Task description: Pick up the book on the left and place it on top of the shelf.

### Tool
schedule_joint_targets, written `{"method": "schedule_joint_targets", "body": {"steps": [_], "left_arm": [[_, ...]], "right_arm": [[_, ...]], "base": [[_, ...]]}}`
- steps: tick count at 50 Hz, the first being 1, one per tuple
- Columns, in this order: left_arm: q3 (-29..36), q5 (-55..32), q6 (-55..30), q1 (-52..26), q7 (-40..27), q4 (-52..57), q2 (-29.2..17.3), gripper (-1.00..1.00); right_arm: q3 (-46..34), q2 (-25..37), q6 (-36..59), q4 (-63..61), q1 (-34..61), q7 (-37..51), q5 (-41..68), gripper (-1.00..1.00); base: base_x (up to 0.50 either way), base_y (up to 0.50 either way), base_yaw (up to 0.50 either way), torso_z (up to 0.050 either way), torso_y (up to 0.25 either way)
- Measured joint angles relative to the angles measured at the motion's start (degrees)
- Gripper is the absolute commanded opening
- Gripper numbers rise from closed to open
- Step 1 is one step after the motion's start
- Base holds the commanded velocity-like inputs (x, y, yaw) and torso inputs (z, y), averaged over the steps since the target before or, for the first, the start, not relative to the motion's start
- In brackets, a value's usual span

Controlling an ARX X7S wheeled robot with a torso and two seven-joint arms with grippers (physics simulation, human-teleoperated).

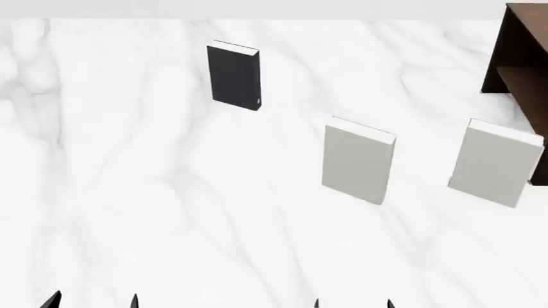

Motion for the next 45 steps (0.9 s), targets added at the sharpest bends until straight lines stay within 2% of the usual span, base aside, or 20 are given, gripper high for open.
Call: {"method": "schedule_joint_targets", "body": {"steps": [5,15,20,26,31,35,45], "left_arm": [[0.8,-0.2,-0.3,0.0,-0.6,0.2,-0.4,1.00],[2.3,-0.9,-0.7,0.0,-1.9,0.4,-1.3,1.00],[2.9,-1.1,-2.9,-0.4,-2.5,2.1,-1.8,1.00],[3.8,-2.0,-15.2,-4.6,-2.5,11.3,-2.7,1.00],[3.5,-3.9,-31.5,-14.0,-2.5,19.9,-3.0,1.00],[3.6,-4.8,-41.2,-21.0,-2.7,24.3,-3.1,1.00],[3.9,-6.1,-52.5,-30.3,-3.4,28.7,-3.5,1.00]], "right_arm": [[-0.6,0.6,0.4,0.0,0.1,0.4,0.6,1.00],[-1.6,1.8,1.3,-0.1,0.4,1.7,1.4,1.00],[-2.0,2.3,4.9,-2.3,1.0,2.4,2.1,1.00],[-1.6,3.3,19.5,-11.9,5.8,3.0,4.3,1.00],[-0.2,4.2,36.5,-18.8,15.7,3.8,6.8,1.00],[0.2,4.8,46.5,-21.9,22.7,4.6,8.0,1.00],[0.9,5.5,59.6,-24.9,32.8,5.8,9.8,1.00]], "base": [[0.00,-0.48,0.00,0.000,0.000],[0.00,-0.01,0.00,0.000,0.000],[0.00,0.00,0.00,0.000,0.000],[0.00,0.00,0.00,0.000,0.000],[0.00,0.00,0.00,0.000,0.000],[0.04,0.00,0.00,0.000,0.000],[0.50,0.00,0.00,0.000,0.000]]}}
